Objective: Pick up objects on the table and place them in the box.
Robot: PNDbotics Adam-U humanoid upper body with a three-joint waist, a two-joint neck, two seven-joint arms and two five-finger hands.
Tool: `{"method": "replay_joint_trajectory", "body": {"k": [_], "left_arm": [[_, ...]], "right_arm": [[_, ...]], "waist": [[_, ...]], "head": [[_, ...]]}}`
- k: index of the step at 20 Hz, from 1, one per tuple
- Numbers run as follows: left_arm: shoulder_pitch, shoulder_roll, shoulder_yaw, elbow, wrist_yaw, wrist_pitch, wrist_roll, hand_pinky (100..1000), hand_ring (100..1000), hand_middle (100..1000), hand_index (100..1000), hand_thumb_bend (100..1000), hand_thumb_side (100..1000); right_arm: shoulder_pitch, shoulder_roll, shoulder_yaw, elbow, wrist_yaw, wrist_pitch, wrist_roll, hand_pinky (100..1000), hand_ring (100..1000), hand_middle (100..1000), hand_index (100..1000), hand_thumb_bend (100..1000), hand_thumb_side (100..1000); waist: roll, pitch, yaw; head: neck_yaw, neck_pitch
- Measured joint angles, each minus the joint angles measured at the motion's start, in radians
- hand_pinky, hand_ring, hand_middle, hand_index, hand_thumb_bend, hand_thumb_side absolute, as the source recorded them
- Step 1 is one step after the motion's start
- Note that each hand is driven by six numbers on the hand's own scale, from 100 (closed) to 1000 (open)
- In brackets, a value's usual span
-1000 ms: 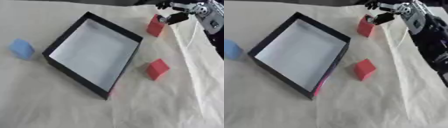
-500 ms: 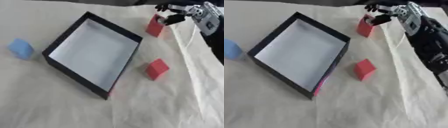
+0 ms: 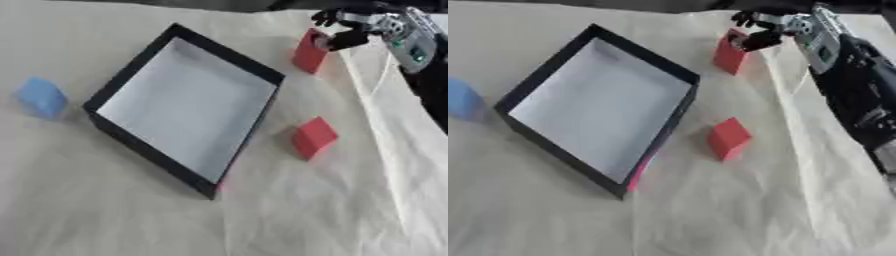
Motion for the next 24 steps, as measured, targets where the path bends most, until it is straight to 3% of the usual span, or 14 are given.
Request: {"method": "replay_joint_trajectory", "body": {"k": [5, 21, 24], "left_arm": [[0.001, 0.000, 0.000, 0.000, 0.000, 0.000, 0.000, 843, 861, 791, 759, 110, 735], [0.001, 0.001, 0.000, 0.000, 0.000, 0.000, 0.000, 843, 860, 788, 753, 109, 737], [0.001, 0.001, 0.000, 0.000, 0.000, 0.001, -0.001, 843, 860, 788, 752, 110, 737]], "right_arm": [[0.002, 0.003, 0.000, 0.006, -0.008, 0.008, 0.017, 1000, 949, 916, 1000, 100, 829], [0.018, 0.005, 0.000, 0.012, -0.021, 0.013, 0.038, 1000, 955, 924, 1000, 100, 866], [0.018, 0.007, 0.000, 0.012, -0.020, 0.011, 0.041, 1000, 956, 924, 1000, 100, 838]], "waist": [[0.000, 0.000, -0.002], [-0.002, 0.000, 0.000], [-0.002, 0.000, 0.001]], "head": [[0.000, 0.000], [0.000, 0.000], [0.000, 0.000]]}}
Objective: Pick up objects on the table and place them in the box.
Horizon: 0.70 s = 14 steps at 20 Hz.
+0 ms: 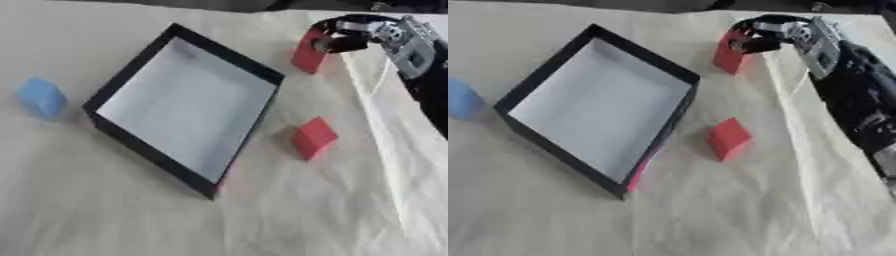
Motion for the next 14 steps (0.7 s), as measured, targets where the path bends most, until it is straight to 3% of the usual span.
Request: {"method": "replay_joint_trajectory", "body": {"k": [5, 14], "left_arm": [[0.000, 0.000, 0.000, 0.000, 0.000, 0.000, 0.000, 844, 860, 786, 751, 110, 738], [-0.001, 0.000, 0.000, 0.000, 0.000, 0.003, -0.003, 844, 859, 785, 749, 109, 740]], "right_arm": [[0.000, 0.001, -0.001, 0.005, 0.021, -0.009, -0.008, 1000, 958, 925, 1000, 100, 812], [0.001, 0.001, -0.013, 0.016, 0.057, -0.034, -0.023, 1000, 946, 903, 1000, 100, 679]], "waist": [[0.000, 0.000, 0.003], [0.000, 0.001, 0.006]], "head": [[0.000, 0.000], [-0.002, 0.000]]}}
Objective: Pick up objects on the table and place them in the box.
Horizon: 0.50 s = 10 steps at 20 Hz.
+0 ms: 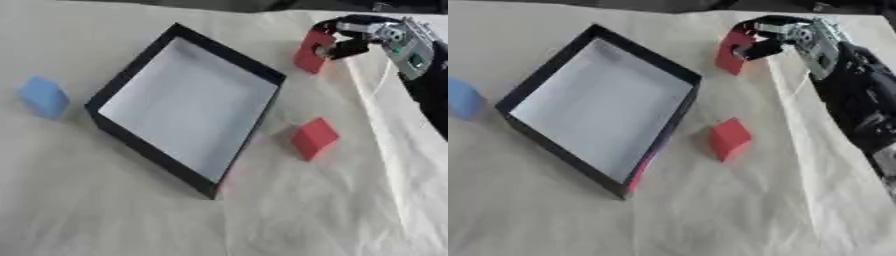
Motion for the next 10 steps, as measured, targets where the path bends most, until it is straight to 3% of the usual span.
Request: {"method": "replay_joint_trajectory", "body": {"k": [6, 10], "left_arm": [[0.000, 0.000, 0.000, 0.000, 0.000, 0.001, -0.001, 845, 860, 783, 748, 108, 742], [0.000, 0.000, 0.000, 0.000, -0.001, 0.001, -0.002, 845, 860, 783, 747, 107, 742]], "right_arm": [[0.000, 0.005, -0.006, 0.009, 0.020, -0.012, -0.012, 996, 901, 885, 1000, 100, 682], [0.000, 0.008, -0.009, 0.012, 0.024, -0.018, -0.015, 955, 849, 866, 1000, 100, 618]], "waist": [[0.000, 0.000, 0.001], [0.000, 0.000, 0.001]], "head": [[-0.002, 0.000], [-0.002, 0.000]]}}
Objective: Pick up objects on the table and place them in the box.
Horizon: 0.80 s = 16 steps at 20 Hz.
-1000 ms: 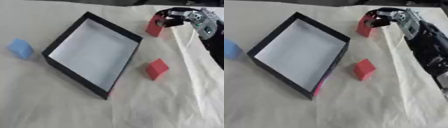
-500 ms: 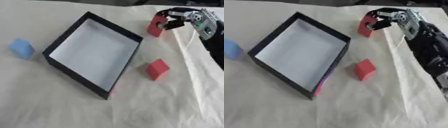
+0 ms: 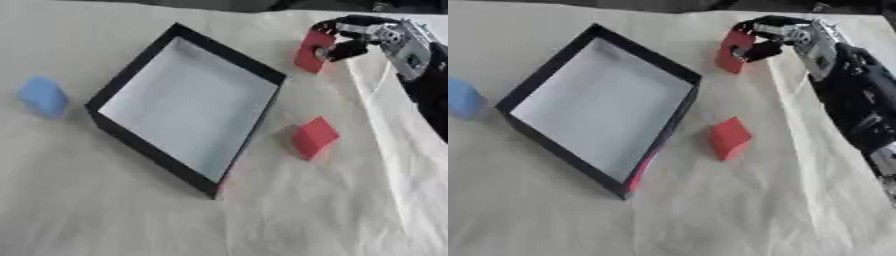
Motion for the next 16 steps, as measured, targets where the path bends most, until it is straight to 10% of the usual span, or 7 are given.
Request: {"method": "replay_joint_trajectory", "body": {"k": [8, 16], "left_arm": [[0.000, 0.000, 0.000, 0.000, 0.000, -0.001, -0.001, 846, 861, 779, 746, 107, 742], [0.000, 0.000, 0.000, 0.000, -0.001, -0.001, -0.002, 847, 863, 776, 745, 105, 744]], "right_arm": [[0.000, 0.001, -0.002, 0.006, 0.033, -0.010, -0.017, 914, 738, 802, 1000, 153, 354], [-0.001, 0.005, -0.009, 0.023, 0.054, 0.001, -0.043, 907, 642, 710, 945, 100, 359]], "waist": [[0.000, 0.000, 0.001], [-0.002, 0.000, 0.001]], "head": [[0.000, 0.000], [0.000, 0.000]]}}
